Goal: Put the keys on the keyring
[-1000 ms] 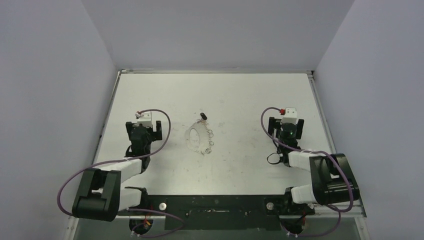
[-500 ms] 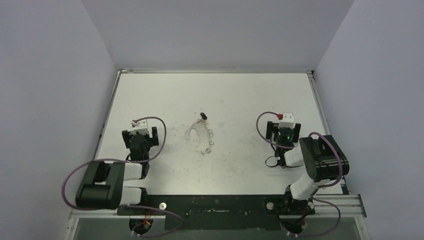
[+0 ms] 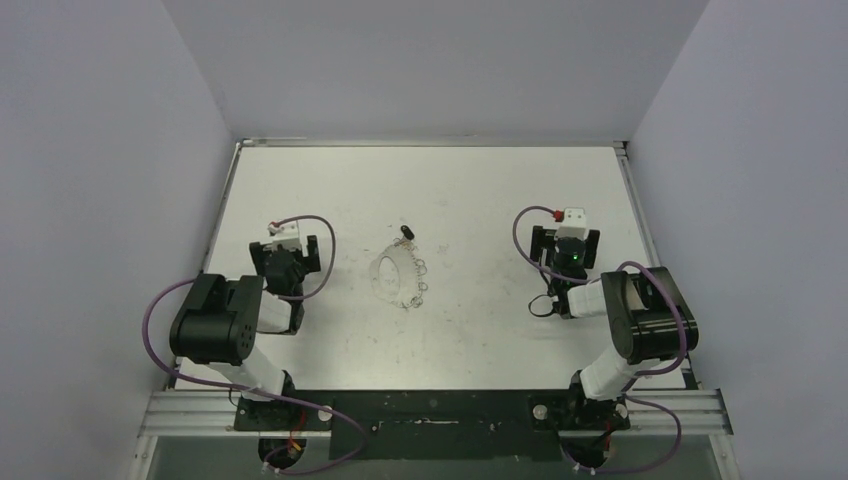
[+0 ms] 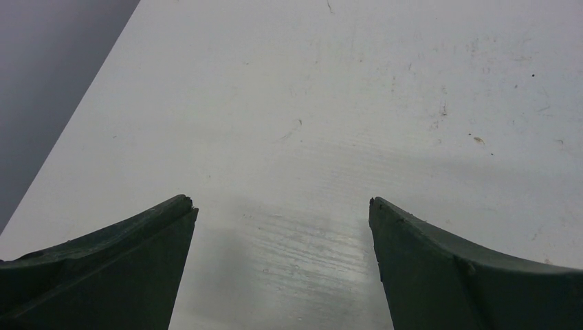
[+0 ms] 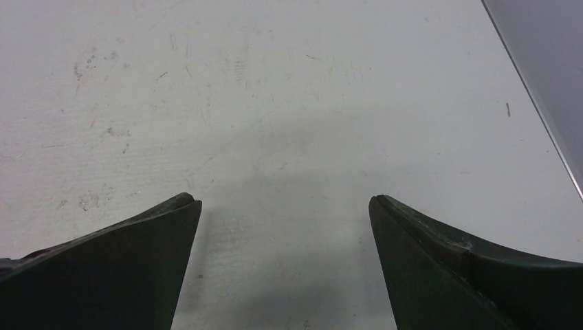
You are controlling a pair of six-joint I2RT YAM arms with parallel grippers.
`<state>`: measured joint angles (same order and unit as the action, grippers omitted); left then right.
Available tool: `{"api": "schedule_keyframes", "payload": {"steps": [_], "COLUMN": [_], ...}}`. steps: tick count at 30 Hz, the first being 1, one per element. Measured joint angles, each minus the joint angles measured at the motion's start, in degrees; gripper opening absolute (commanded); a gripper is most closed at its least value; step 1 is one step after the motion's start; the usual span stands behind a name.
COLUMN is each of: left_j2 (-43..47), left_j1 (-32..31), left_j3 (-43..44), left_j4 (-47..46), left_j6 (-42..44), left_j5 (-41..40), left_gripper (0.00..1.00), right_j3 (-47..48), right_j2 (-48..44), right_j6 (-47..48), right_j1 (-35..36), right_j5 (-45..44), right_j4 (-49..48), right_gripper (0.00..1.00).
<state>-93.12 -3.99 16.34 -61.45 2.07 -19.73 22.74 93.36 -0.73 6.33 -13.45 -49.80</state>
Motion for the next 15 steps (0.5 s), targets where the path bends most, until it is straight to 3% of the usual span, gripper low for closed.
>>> {"api": "schedule_keyframes", "payload": {"steps": [15], "left_j2": [0.0], "left_j1": [1.1], "left_j3": [1.1], "left_j4": [3.0], "left_j6": [-0.6], "left_j5": [0.3], "left_gripper": [0.97], "right_j3": [0.0], "right_j2": [0.0], "right_j6": [0.0], "right_j1": [0.0], "right_j5": [0.0], "right_j4": [0.6], "right_gripper": [1.0]}}
